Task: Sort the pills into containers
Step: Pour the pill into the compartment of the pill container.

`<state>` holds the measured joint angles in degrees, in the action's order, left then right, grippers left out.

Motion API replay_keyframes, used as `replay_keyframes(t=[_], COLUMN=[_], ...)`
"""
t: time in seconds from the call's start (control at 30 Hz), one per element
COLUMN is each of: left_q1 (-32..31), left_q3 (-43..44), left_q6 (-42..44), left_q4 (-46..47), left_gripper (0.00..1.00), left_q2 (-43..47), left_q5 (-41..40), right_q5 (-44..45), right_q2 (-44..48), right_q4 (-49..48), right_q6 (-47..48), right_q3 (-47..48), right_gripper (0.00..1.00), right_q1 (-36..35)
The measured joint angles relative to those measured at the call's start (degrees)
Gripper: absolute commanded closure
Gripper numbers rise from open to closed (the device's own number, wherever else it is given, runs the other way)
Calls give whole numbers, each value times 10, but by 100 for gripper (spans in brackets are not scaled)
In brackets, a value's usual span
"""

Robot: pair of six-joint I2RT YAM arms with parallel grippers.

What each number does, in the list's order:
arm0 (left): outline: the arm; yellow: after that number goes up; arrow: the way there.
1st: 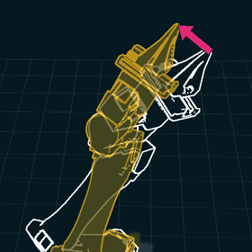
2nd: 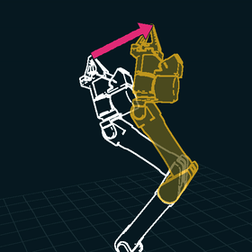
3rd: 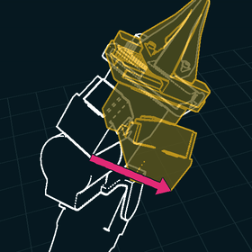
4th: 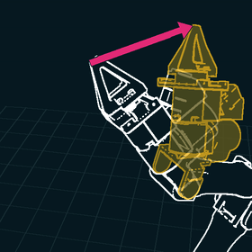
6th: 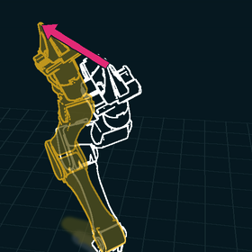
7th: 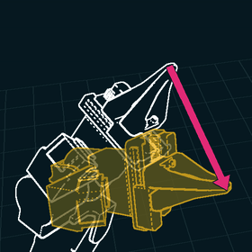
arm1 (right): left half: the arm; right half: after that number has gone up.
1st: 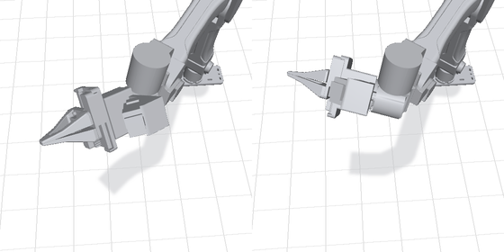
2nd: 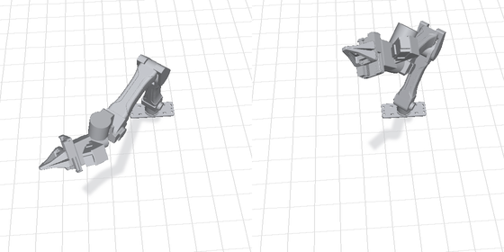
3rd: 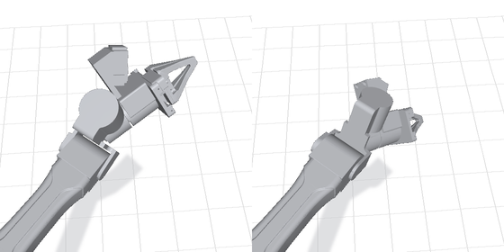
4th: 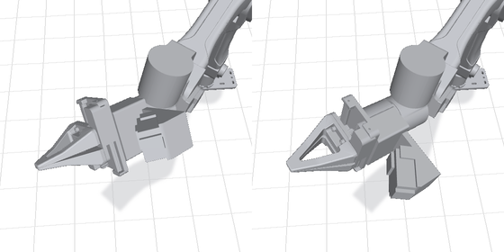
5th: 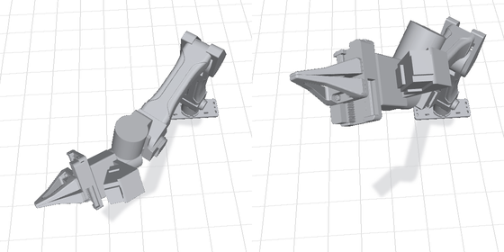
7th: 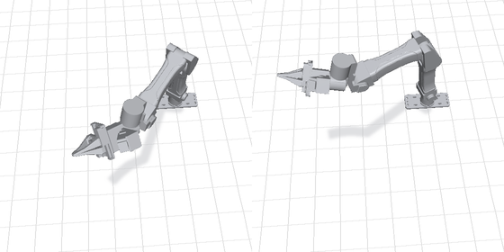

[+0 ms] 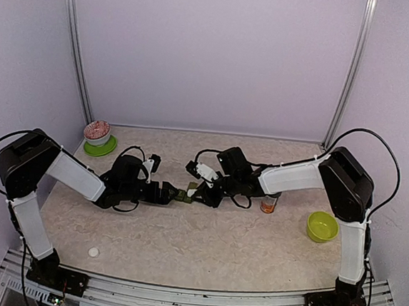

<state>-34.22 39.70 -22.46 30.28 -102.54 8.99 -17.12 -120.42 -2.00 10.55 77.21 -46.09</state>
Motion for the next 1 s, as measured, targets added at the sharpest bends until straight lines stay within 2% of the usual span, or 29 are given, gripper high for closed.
replay_keyframes(t=[1.0], left_q1=[0], left_q3=[0], left_q6=[0], left_q4=[0], left_gripper=[1], left_q2=[0], left_q5=[0], right_q5=[42], right_q2=[0], right_q4=[105], right_q6=[46], right_q3=[69], right_gripper=[72], right_q1=[-18])
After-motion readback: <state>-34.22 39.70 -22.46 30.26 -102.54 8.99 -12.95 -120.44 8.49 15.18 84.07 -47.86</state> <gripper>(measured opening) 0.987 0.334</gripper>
